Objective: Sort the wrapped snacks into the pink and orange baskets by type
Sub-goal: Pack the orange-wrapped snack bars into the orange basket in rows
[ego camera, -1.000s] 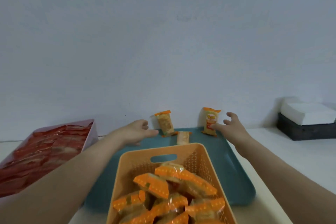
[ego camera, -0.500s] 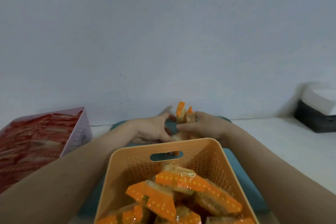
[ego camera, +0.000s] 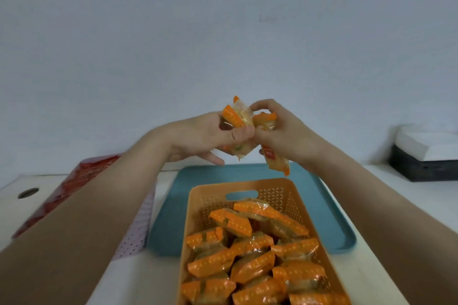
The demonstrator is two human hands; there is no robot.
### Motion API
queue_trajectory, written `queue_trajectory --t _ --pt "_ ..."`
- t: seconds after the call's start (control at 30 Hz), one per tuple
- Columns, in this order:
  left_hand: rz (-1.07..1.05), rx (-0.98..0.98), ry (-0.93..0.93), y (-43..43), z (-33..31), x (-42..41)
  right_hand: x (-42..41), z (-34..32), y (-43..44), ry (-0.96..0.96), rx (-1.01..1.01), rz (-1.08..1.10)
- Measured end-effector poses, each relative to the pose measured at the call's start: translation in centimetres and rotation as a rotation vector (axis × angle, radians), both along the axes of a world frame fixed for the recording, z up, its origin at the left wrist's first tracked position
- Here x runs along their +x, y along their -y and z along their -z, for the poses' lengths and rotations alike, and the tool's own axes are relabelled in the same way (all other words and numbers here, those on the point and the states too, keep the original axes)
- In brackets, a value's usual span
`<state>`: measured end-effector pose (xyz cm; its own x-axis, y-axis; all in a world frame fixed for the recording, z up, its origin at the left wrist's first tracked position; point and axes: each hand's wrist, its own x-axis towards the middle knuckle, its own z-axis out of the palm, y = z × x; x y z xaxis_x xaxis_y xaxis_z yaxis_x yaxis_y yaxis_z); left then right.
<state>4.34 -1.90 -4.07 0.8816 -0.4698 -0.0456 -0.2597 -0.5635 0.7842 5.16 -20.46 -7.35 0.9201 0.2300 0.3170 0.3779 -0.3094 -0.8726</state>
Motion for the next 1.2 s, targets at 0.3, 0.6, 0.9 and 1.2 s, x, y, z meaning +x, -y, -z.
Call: queue_trajectory --t 0.3,0.6,0.9,1.2 --pt "-0.224 0.102 0.196 -0.6 1.8 -7.5 -6.9 2.9 0.3 0.121 -0.214 -0.002" --pt "-0.353 0.152 0.342 -4.0 2.1 -9.9 -8.5 3.9 2.3 0.149 -0.324 0.16" --pt "-0.117 0.656 0.453 -3.4 3.7 -9.9 -10.9 2.0 -1.1 0.383 -0.891 0.034" --pt "-0.07 0.951 0.566 -2.6 5.7 -9.1 -8.9 2.6 -1.1 0.284 -0.903 0.034"
